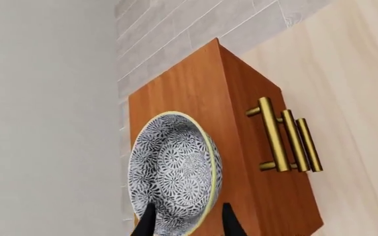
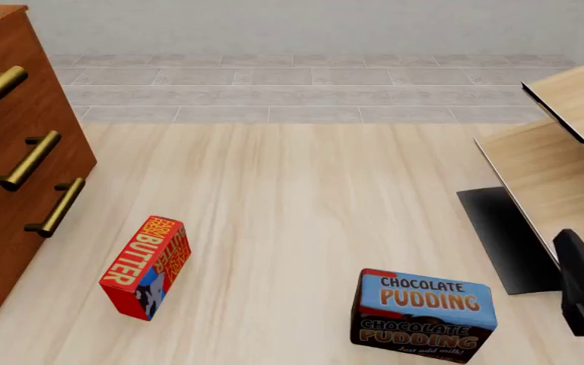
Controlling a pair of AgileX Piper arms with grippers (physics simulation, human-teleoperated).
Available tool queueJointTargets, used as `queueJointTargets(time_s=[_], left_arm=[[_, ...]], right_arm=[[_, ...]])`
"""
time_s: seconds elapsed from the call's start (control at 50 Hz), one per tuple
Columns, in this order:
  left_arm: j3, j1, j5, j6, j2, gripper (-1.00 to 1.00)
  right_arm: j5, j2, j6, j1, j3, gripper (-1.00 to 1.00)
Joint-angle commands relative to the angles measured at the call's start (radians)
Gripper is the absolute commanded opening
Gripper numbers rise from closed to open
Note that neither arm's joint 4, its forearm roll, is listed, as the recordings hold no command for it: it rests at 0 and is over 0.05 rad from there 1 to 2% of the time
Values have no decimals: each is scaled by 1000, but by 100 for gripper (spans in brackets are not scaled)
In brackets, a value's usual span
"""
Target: Close the top drawer of the cabinet and put the bowl on top of it.
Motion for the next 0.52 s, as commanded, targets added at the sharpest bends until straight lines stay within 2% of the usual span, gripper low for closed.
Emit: queueJointTargets(time_s=[0.02, 0.14, 0.32, 0.44, 0.52], left_arm=[[-40, -17, 16, 5, -46, 100], [-44, -49, 16, -4, -86, 100], [15, -201, 16, -64, -196, 100], [82, -270, 16, -42, -270, 100], [84, -311, 16, -38, -298, 100]], right_arm=[[14, -21, 5, -1, 0, 100], [22, -32, 8, 0, -2, 100], [27, -42, 13, 6, -2, 100], [24, -40, 6, 14, 0, 100], [28, -45, 8, 12, -2, 100]])
